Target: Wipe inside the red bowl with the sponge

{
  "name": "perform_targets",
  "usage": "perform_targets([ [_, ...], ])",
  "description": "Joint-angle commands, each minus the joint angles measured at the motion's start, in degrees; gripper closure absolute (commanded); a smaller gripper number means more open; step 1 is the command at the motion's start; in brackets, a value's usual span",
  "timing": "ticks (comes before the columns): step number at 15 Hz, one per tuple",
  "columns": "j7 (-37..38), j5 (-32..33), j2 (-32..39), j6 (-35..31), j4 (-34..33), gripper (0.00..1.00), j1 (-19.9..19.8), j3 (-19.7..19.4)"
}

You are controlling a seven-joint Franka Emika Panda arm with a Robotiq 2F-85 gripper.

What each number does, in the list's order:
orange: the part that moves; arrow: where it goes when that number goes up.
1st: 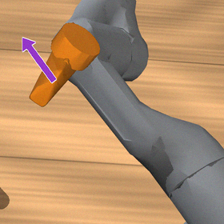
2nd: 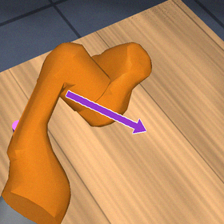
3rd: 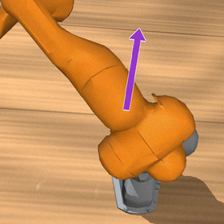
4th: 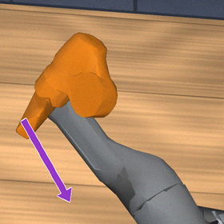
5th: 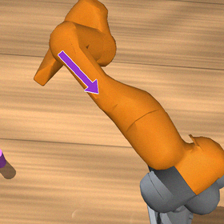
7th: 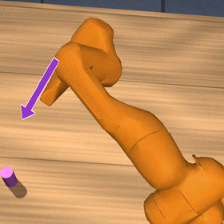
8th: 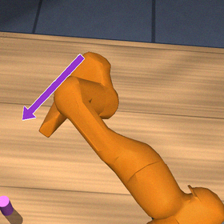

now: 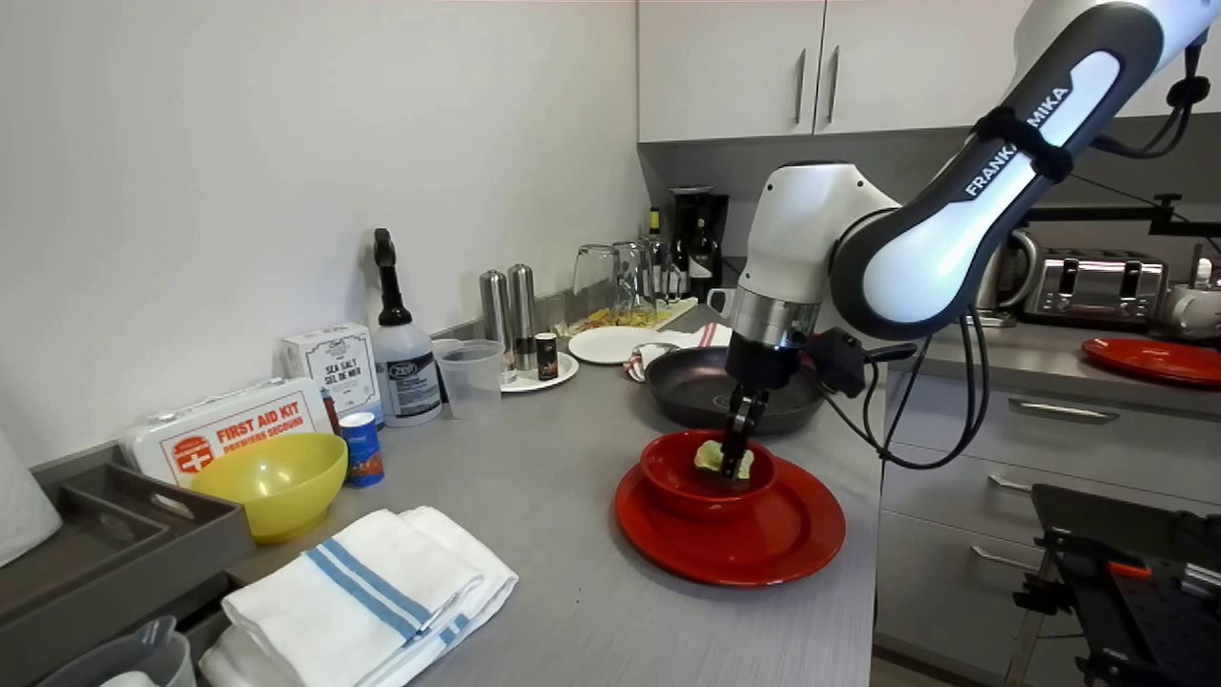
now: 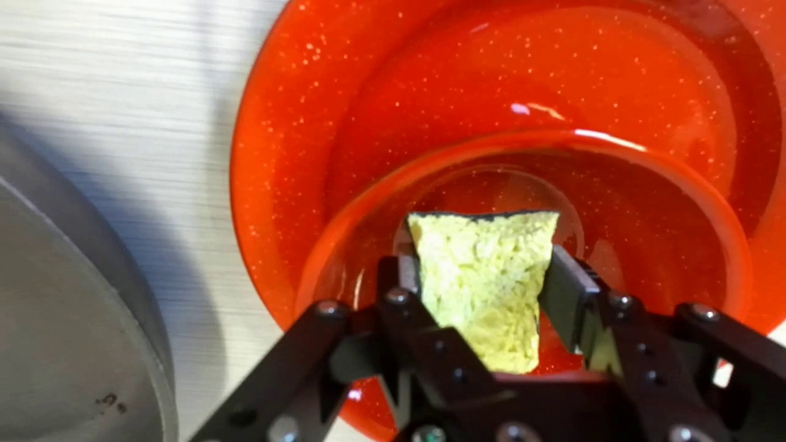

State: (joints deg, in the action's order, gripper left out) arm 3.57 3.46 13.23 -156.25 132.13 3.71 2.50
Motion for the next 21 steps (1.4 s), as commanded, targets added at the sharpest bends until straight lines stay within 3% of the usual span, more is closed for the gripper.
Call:
perform_targets([
  [1, 1.6, 1.1, -3.1, 3.5, 2.5, 0.75, 0.5, -1.0],
  [14, 1.6, -1.0, -2.3, 3.2, 4.2, 0.75, 0.1, -0.5],
  [21, 0.8, -3.3, -0.8, 0.7, 4.0, 0.75, 0.8, 1.9],
])
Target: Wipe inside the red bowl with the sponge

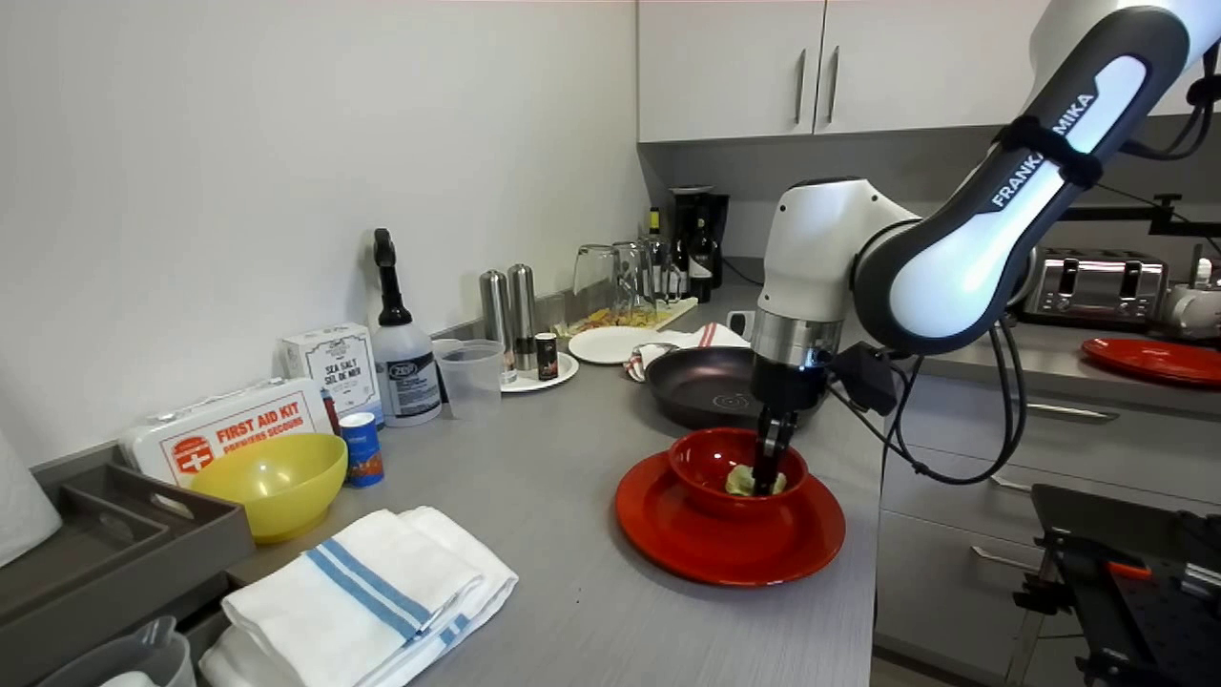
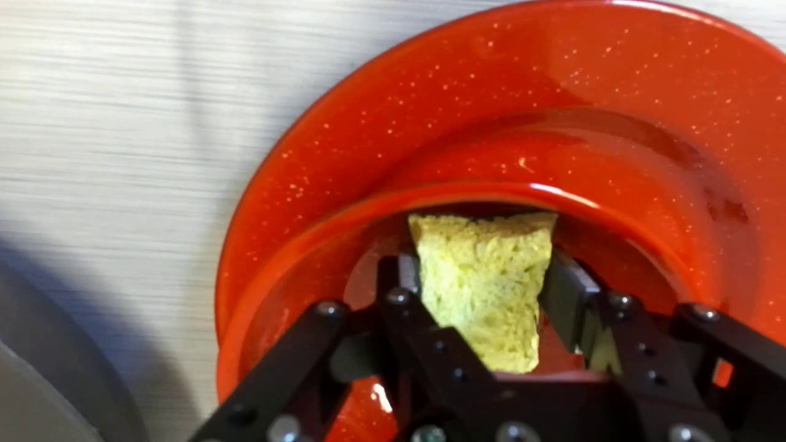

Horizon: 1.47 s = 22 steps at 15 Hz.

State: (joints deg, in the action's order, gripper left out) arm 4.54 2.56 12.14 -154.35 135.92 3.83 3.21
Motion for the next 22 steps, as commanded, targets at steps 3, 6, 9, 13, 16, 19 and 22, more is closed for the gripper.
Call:
perform_targets([
  [3, -0.3, -3.9, 0.5, -1.5, -0.1, 0.75, 1.0, 2.6],
  [6, -0.5, -5.2, 0.7, -1.3, -0.6, 0.75, 1.3, 3.6],
  [9, -0.5, -6.0, 0.9, -1.5, -1.2, 0.75, 1.5, 4.0],
  [13, -0.5, -6.4, 1.4, -2.0, -2.5, 0.75, 1.5, 4.1],
  [16, -0.2, -5.7, 2.0, -2.7, -4.2, 0.75, 1.5, 3.6],
  [19, 0.1, -5.1, 3.0, -3.7, -6.1, 0.75, 1.4, 2.8],
  [22, 0.2, -5.0, 3.9, -4.1, -7.0, 0.75, 1.4, 2.3],
])
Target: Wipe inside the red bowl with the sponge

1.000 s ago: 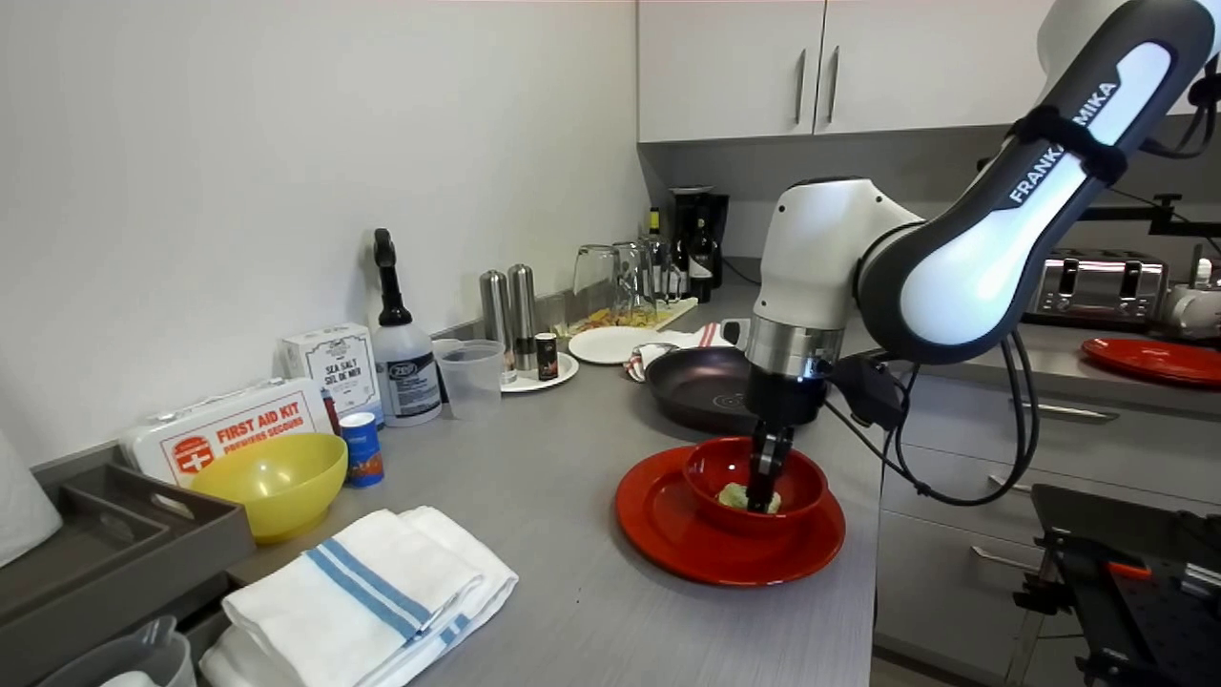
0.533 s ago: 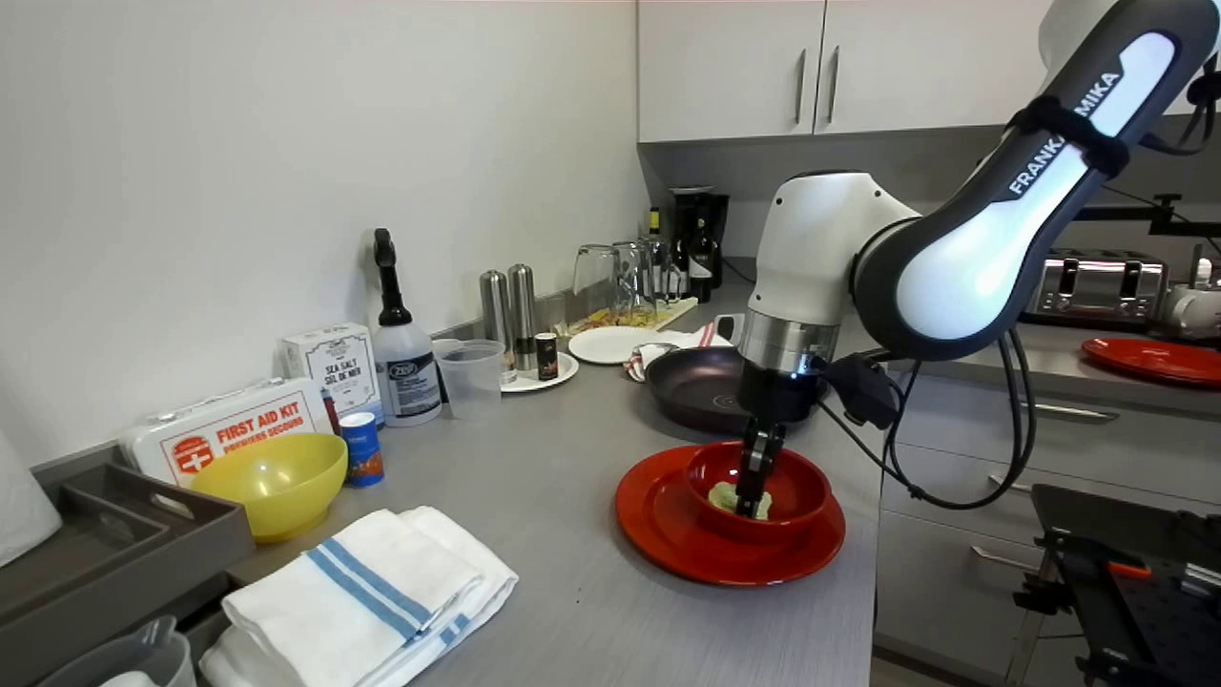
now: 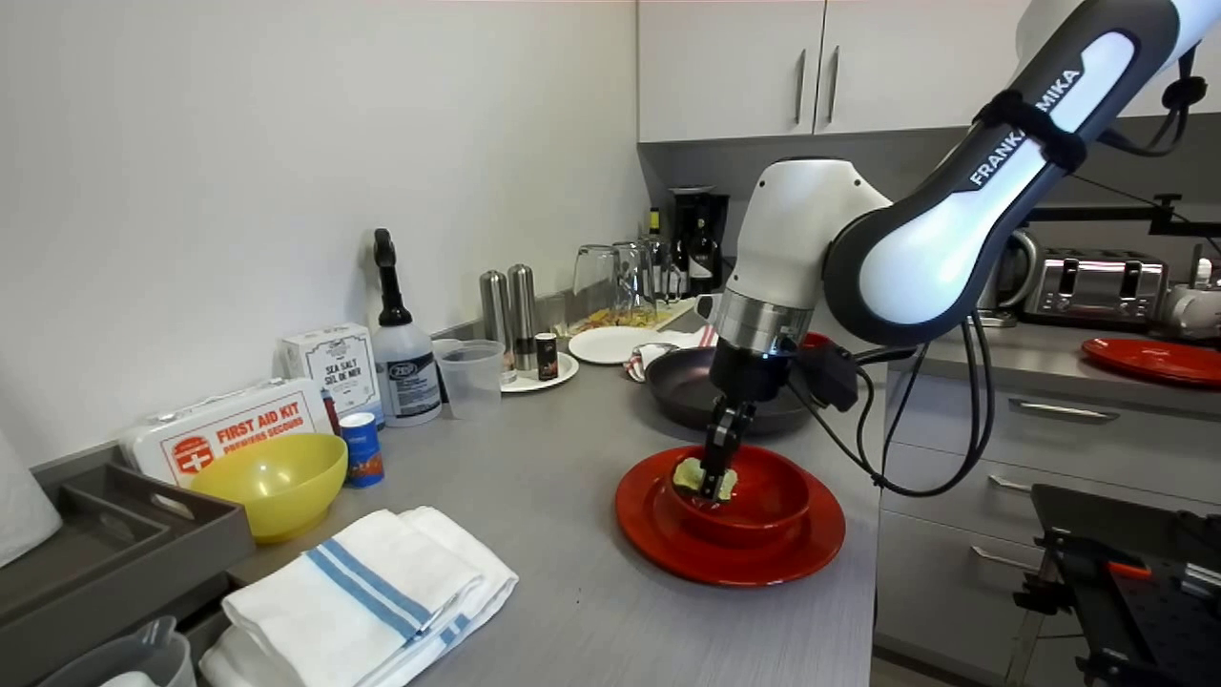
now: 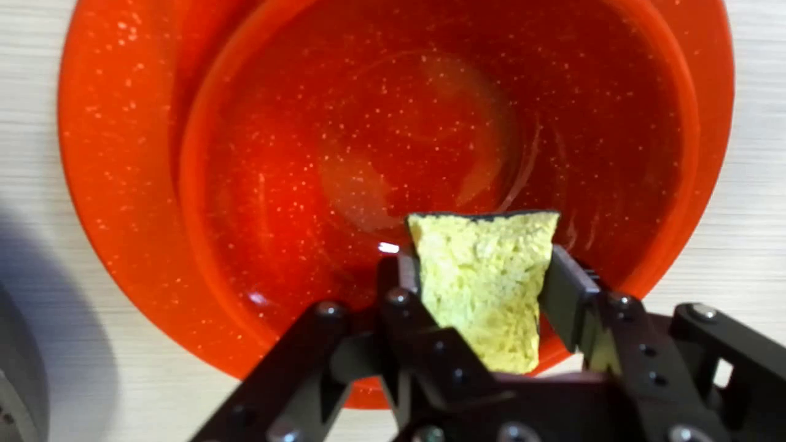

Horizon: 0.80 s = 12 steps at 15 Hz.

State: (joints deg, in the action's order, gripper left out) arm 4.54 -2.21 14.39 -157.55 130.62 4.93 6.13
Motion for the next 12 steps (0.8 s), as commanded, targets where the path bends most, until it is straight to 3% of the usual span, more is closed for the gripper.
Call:
perform_targets([
  [1, 0.2, -0.2, 1.9, -1.1, -1.9, 0.75, 0.3, -0.8],
  [12, 1.0, 1.5, 5.9, -2.2, -3.8, 0.75, -0.2, -4.8],
])
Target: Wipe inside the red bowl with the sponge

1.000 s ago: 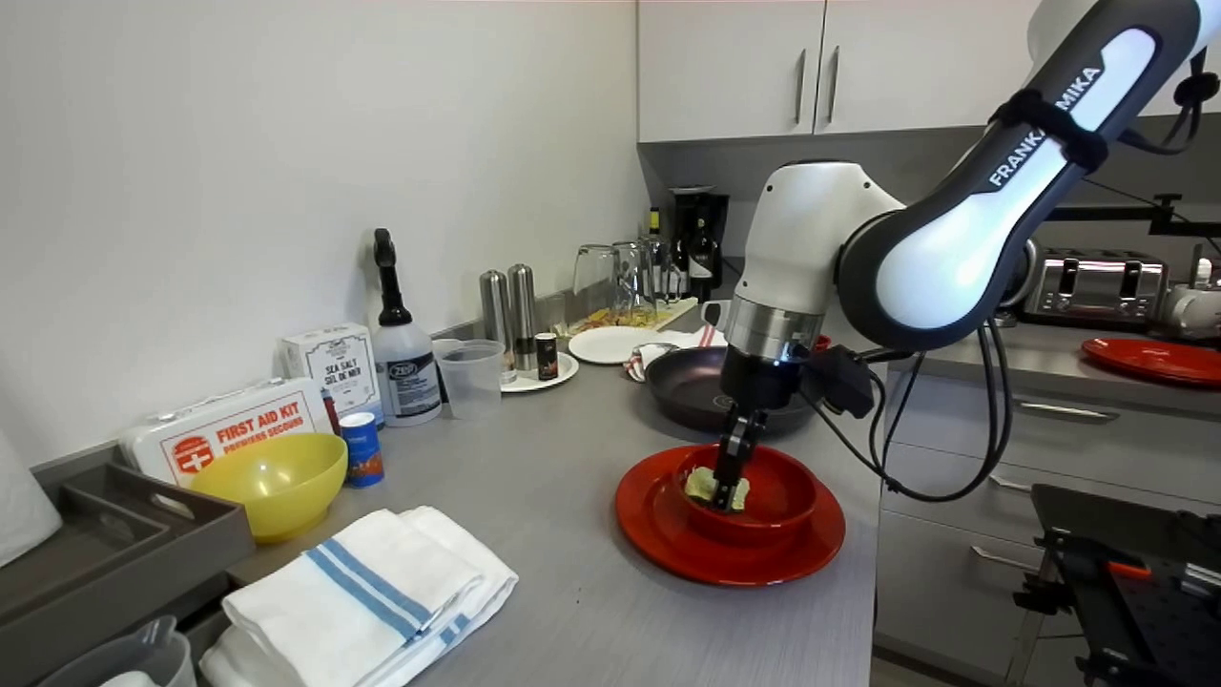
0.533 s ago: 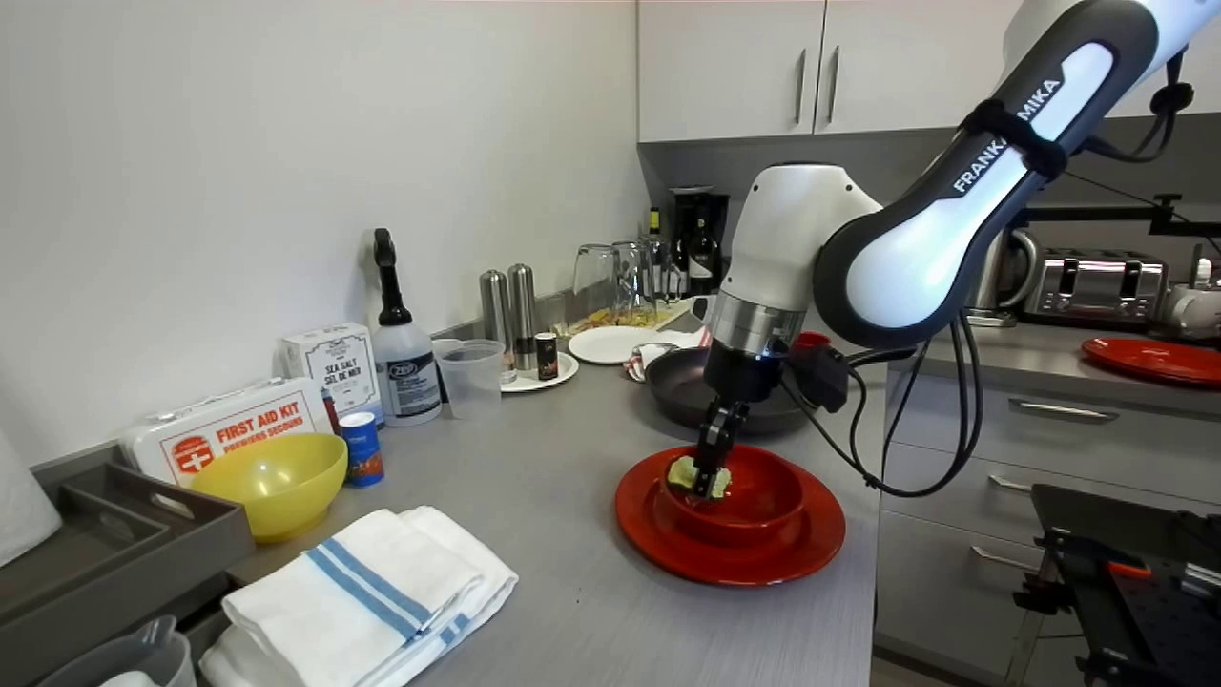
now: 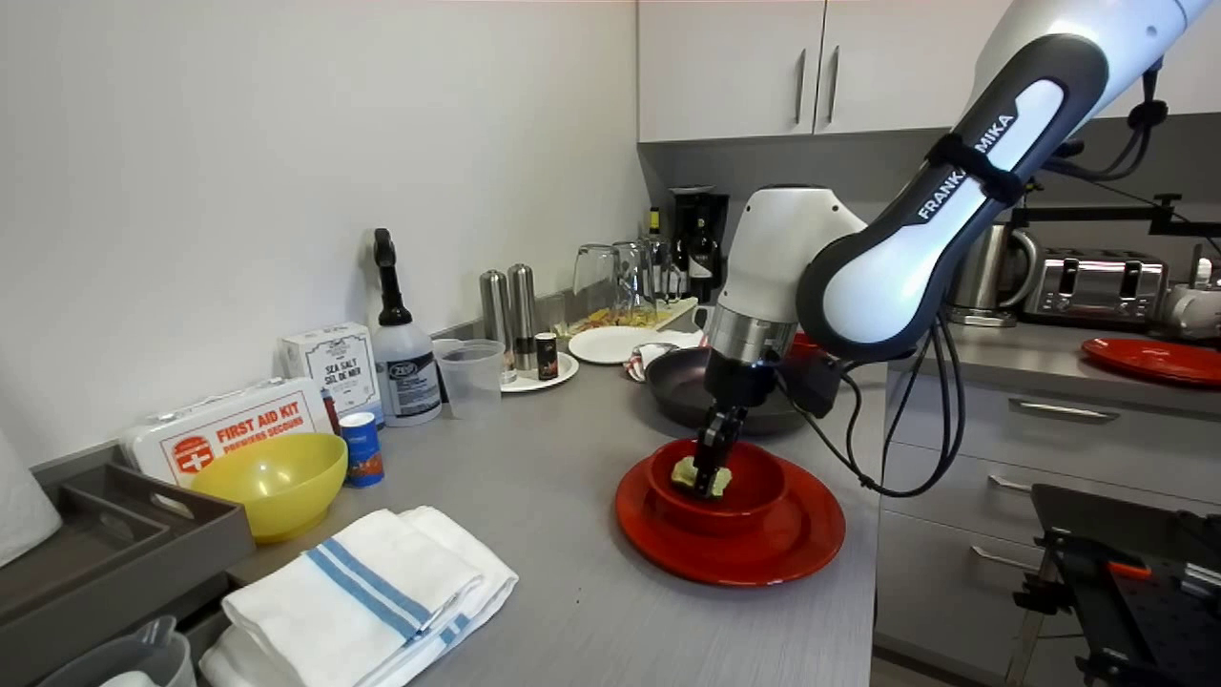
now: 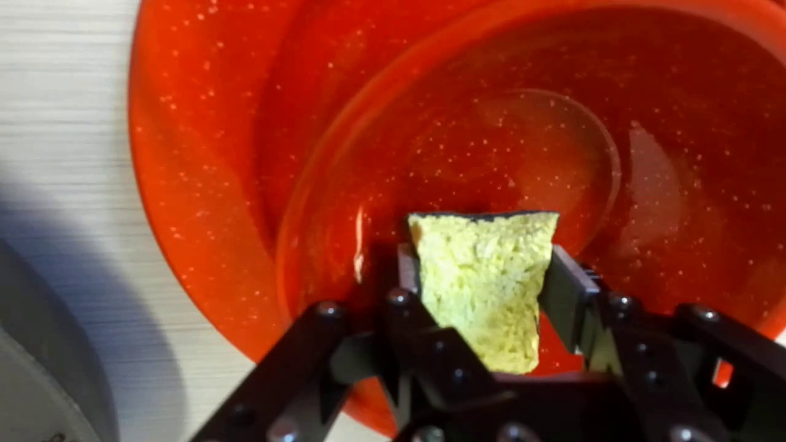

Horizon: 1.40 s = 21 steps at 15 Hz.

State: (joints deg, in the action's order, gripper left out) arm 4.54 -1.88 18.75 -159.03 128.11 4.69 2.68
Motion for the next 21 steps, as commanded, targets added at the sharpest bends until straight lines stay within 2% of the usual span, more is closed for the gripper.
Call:
perform_targets([
  [1, 1.1, 1.4, 1.7, -0.7, -1.4, 0.75, 0.0, -1.9],
  [9, 0.8, 3.5, 1.0, -0.3, -0.7, 0.75, 0.0, -4.6],
  [21, 2.3, 17.3, -1.4, -0.5, 0.4, 0.75, 2.3, -9.8],
])
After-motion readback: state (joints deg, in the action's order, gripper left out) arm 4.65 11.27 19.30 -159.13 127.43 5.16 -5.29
